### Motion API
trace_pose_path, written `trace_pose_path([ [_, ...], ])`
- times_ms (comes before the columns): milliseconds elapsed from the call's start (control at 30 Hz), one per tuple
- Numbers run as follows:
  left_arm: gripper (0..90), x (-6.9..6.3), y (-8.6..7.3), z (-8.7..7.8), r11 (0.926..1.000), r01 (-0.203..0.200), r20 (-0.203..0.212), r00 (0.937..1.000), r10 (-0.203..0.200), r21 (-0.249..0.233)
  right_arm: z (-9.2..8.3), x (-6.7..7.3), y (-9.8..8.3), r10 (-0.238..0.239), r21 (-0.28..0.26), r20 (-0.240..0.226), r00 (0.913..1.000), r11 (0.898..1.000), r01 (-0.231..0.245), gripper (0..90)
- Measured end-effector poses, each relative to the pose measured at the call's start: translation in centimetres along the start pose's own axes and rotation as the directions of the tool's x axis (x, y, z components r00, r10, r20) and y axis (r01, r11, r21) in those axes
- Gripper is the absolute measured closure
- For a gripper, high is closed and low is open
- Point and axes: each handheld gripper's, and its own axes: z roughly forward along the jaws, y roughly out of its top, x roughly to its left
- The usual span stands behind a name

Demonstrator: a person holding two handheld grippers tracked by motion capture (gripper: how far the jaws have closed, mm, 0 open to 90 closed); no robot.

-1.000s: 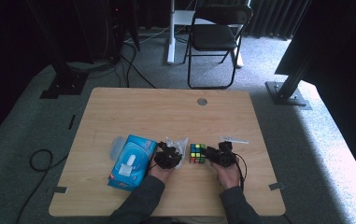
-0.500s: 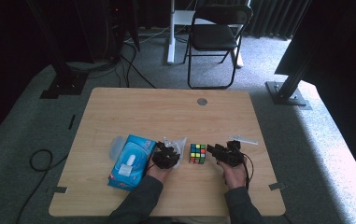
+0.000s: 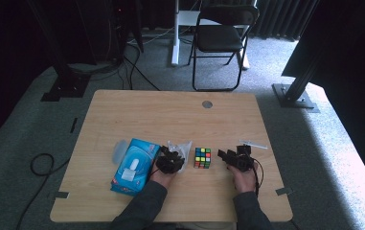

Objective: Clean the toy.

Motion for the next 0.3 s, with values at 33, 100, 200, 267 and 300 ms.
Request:
trace_pose_path([
  [33,80.2,0.01,0.0,0.0,1.0,0.0,0.0,1.0,0.0,0.0,0.03,-0.01,0.0,-0.003,0.0,0.005,1.0,1.0,0.003,48.5],
  [100,80.2,0.01,-0.01,0.0,1.0,0.0,0.0,1.0,0.0,-0.001,0.08,-0.02,0.0,-0.008,0.0,0.015,0.9999,1.0,0.008,48.5],
  [200,80.2,0.01,-0.04,0.01,1.0,0.002,0.0,1.0,-0.002,-0.004,0.16,-0.09,-0.02,-0.011,0.002,0.019,0.9998,1.0,0.011,48.5],
  [267,80.2,0.02,-0.05,0.02,1.0,0.001,0.0,1.0,-0.001,-0.005,0.21,-0.12,-0.07,-0.017,0.002,0.028,0.9995,1.0,0.017,48.5],
  [300,80.2,0.02,-0.06,0.02,1.0,0.001,0.001,1.0,-0.001,-0.006,0.24,-0.16,-0.1,-0.019,0.003,0.03,0.9994,1.0,0.019,48.5],
])
